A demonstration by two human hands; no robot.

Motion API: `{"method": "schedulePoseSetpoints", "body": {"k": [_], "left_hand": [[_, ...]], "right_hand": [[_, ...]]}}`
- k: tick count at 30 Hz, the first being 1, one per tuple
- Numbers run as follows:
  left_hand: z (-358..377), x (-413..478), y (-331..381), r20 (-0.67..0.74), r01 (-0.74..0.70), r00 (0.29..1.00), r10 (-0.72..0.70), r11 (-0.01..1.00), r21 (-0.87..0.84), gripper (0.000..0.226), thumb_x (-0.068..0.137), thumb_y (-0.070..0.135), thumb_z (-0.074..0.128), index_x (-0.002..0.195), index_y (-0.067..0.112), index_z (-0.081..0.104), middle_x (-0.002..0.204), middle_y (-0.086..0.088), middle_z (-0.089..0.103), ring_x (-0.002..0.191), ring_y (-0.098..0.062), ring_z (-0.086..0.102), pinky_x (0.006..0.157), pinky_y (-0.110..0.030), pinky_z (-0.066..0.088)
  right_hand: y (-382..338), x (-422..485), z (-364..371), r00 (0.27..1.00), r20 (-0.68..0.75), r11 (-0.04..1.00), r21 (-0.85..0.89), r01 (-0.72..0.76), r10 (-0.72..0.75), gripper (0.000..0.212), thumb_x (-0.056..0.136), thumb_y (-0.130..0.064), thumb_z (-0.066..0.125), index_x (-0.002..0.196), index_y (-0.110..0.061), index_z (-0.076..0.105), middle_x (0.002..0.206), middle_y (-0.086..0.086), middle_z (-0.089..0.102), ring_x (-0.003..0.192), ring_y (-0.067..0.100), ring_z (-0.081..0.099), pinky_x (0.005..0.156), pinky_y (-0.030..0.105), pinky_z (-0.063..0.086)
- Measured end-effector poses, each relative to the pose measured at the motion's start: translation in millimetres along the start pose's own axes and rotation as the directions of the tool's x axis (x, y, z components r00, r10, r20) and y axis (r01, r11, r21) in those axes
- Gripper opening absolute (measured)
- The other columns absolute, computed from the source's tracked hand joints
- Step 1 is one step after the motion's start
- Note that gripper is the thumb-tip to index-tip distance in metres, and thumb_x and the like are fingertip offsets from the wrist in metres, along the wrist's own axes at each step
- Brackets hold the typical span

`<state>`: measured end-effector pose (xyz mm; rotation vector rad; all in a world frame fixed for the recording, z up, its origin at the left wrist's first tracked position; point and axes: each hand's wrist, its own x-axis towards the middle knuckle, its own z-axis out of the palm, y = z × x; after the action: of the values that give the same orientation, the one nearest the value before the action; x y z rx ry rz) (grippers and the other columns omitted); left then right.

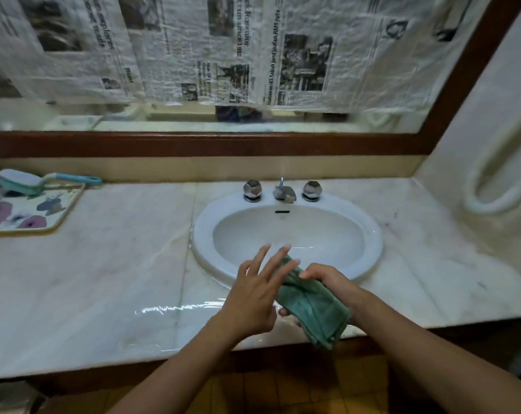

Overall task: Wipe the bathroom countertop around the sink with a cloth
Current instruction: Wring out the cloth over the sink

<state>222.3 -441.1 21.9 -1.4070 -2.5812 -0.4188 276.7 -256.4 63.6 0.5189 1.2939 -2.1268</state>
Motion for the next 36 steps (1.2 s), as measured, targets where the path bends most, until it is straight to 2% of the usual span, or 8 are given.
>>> {"method": "schedulePoseSetpoints", "body": {"k": [3,6,10,15,20,27,32,36], "left_hand": [[-8,43,0,0.053,-0.158,0.987,0.152,0.980,0.122,0.104,0.063,0.041,0.076,0.147,0.027,0.017,0.158,0.000,0.022,0.145,-0.028,0.020,0.104,-0.042,0.029],[-11,82,2,0.019,-0.138,0.990,0.137,0.990,0.034,0.082,0.063,0.031,0.078,0.133,0.019,0.037,0.122,-0.007,0.056,0.107,-0.029,0.058,0.080,-0.038,0.047],[-17,126,8,0.116,0.010,0.993,-0.012,1.000,0.016,0.059,0.078,0.030,0.066,0.132,0.018,0.046,0.124,-0.004,0.055,0.110,-0.029,0.055,0.071,-0.040,0.046],[9,151,8,0.231,0.095,0.967,-0.111,0.992,0.079,0.063,0.078,0.045,0.066,0.131,0.020,0.043,0.121,-0.001,0.060,0.104,-0.028,0.061,0.064,-0.035,0.041],[43,170,8,0.287,0.119,0.941,-0.181,0.968,0.220,0.063,0.078,0.053,0.062,0.127,0.016,0.046,0.109,-0.004,0.066,0.090,-0.033,0.065,0.058,-0.033,0.034],[50,180,-17,0.359,0.180,0.889,-0.284,0.938,0.296,0.038,0.085,0.041,0.056,0.109,0.010,0.056,0.101,-0.012,0.065,0.087,-0.039,0.062,0.061,-0.035,0.035],[57,186,-27,0.500,0.453,0.735,-0.458,0.880,0.141,0.025,0.080,0.039,0.063,0.087,0.015,0.060,0.073,-0.003,0.050,0.070,-0.028,0.054,0.057,-0.029,0.035],[59,192,-31,0.653,0.748,0.576,-0.492,0.639,-0.178,0.015,0.072,0.018,0.065,0.064,0.007,0.059,0.049,-0.003,0.053,0.044,-0.019,0.050,0.048,-0.024,0.039]], "right_hand": [[-28,-8,-5,0.994,0.103,0.999,-0.038,-0.016,0.020,0.060,0.068,-0.011,0.056,0.126,0.006,0.051,0.101,0.030,0.061,0.086,0.040,0.061,0.069,0.041,0.053],[-59,-6,-13,0.999,0.050,0.980,-0.198,0.007,0.003,0.045,0.061,-0.006,0.064,0.104,0.004,0.056,0.085,0.023,0.059,0.073,0.030,0.060,0.060,0.035,0.051],[-93,0,-30,0.997,-0.045,0.956,-0.286,-0.069,0.058,0.029,0.068,-0.006,0.060,0.093,0.003,0.052,0.071,0.018,0.055,0.058,0.023,0.056,0.052,0.028,0.049],[-97,30,-73,0.991,-0.072,0.903,-0.409,-0.135,0.116,0.018,0.081,-0.002,0.059,0.097,0.000,0.050,0.072,0.015,0.052,0.054,0.023,0.054,0.052,0.032,0.050],[-112,59,-116,0.968,-0.022,0.816,-0.534,-0.223,0.251,0.020,0.072,0.000,0.068,0.089,-0.001,0.057,0.070,0.017,0.057,0.054,0.024,0.057,0.061,0.038,0.053],[-121,87,-132,0.969,0.042,0.652,-0.747,-0.130,0.242,0.015,0.079,0.000,0.069,0.084,-0.005,0.056,0.062,0.009,0.052,0.047,0.017,0.045,0.047,0.024,0.043],[-114,113,-124,0.996,-0.028,0.240,-0.971,-0.007,-0.086,0.014,0.075,-0.013,0.071,0.079,-0.008,0.059,0.059,0.004,0.054,0.048,0.017,0.048,0.043,0.023,0.039],[-112,117,-121,0.957,0.070,-0.156,-0.987,0.026,-0.282,0.009,0.073,-0.015,0.062,0.082,-0.012,0.060,0.067,0.003,0.054,0.059,0.025,0.056,0.046,0.027,0.041]]}}
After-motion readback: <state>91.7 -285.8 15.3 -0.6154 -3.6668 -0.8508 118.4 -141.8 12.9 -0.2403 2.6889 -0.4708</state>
